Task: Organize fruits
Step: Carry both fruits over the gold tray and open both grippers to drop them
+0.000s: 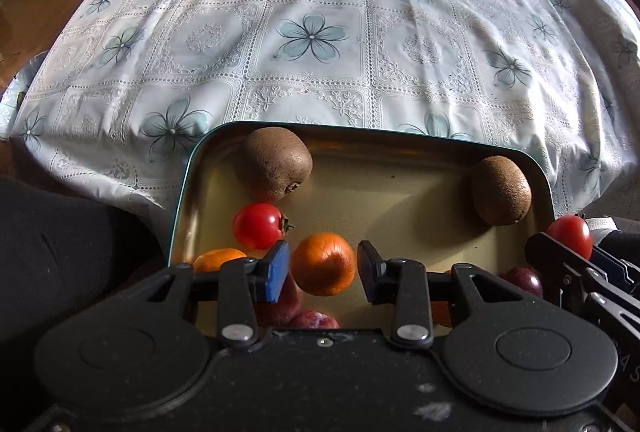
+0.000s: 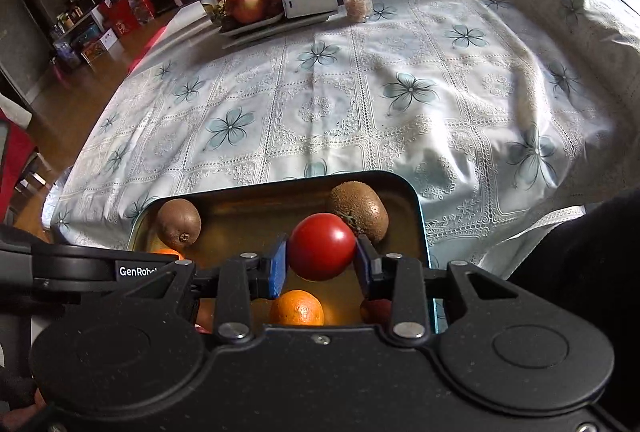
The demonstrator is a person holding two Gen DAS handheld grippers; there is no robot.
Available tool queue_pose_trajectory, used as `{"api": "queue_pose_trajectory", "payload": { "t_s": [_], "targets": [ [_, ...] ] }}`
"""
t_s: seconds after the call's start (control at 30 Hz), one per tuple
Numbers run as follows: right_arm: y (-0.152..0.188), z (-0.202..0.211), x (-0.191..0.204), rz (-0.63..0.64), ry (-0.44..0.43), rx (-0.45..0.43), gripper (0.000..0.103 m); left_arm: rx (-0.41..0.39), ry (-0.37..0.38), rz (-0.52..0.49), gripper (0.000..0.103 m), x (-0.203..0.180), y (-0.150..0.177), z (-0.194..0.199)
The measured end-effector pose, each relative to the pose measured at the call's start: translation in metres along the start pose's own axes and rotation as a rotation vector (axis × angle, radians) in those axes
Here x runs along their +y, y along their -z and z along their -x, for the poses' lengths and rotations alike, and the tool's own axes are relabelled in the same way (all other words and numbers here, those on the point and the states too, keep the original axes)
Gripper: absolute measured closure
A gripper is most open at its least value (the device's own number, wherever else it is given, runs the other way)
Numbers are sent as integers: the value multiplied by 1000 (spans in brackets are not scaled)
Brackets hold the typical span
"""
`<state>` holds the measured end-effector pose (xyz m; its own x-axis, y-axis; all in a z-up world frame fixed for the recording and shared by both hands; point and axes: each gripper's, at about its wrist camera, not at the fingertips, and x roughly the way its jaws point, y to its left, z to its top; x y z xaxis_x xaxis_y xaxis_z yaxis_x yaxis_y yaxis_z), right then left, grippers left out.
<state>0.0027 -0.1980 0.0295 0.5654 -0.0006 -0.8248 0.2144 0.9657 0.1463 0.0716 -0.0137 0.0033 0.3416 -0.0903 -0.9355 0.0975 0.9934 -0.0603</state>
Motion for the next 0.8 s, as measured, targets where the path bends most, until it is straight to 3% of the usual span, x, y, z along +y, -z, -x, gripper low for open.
{"api": "queue_pose_trajectory", "payload": {
  "t_s": [0.33,0.63,0.8],
  "targets": [
    [2,-6,6,31,0,31,58,-33,-29,-31,64,-2,1,3],
    [2,-7,8,34,-17,52,55,-59,6,-11,53,0,9,11],
    [5,-2,8,29,-1,13,54,-81,-10,-5,52,5,18,15]
  ]
}}
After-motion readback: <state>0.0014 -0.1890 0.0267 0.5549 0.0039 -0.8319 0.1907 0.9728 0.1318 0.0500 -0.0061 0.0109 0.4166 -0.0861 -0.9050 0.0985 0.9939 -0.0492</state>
